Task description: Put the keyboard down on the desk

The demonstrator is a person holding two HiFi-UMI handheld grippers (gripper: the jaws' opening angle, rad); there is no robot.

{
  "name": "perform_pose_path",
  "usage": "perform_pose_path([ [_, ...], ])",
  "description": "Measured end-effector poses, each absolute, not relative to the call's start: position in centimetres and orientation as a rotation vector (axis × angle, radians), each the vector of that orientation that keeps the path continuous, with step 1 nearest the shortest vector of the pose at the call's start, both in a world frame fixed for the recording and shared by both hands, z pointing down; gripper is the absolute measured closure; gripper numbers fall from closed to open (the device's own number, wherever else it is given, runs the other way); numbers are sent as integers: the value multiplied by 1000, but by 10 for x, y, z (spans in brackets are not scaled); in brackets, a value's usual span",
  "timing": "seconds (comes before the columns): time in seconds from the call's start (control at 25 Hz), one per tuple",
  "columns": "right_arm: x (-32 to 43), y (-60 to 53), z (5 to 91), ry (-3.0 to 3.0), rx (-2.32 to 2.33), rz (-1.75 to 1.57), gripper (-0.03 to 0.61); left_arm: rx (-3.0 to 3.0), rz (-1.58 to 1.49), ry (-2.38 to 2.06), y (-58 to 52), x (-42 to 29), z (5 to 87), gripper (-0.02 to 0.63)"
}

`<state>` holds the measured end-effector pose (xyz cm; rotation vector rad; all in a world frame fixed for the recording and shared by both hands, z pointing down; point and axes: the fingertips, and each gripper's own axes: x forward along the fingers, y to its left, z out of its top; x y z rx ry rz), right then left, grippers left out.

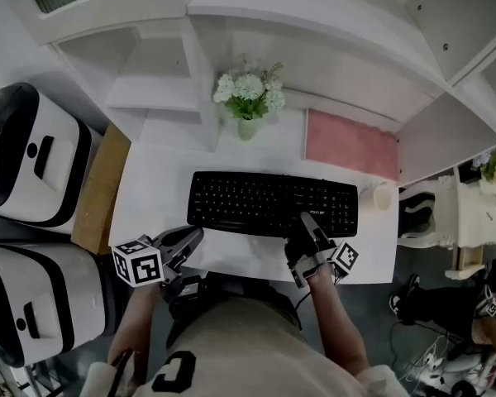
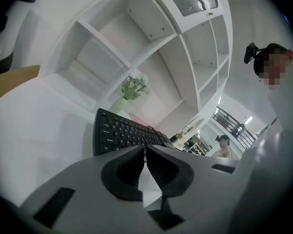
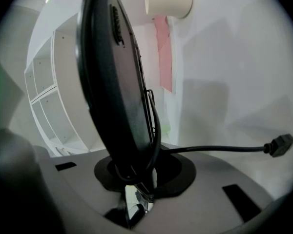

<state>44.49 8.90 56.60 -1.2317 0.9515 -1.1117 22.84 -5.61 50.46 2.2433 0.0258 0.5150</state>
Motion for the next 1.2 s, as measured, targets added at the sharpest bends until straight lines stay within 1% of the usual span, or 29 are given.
perform_pose_path([
  [0.36,465,72,597,892,-1268,-1159,479,2225,505,-2,-58,227,507,584],
  [1.2,469,57,633,799,-1306,-1177,479,2207,542,63,-44,216,514,586],
])
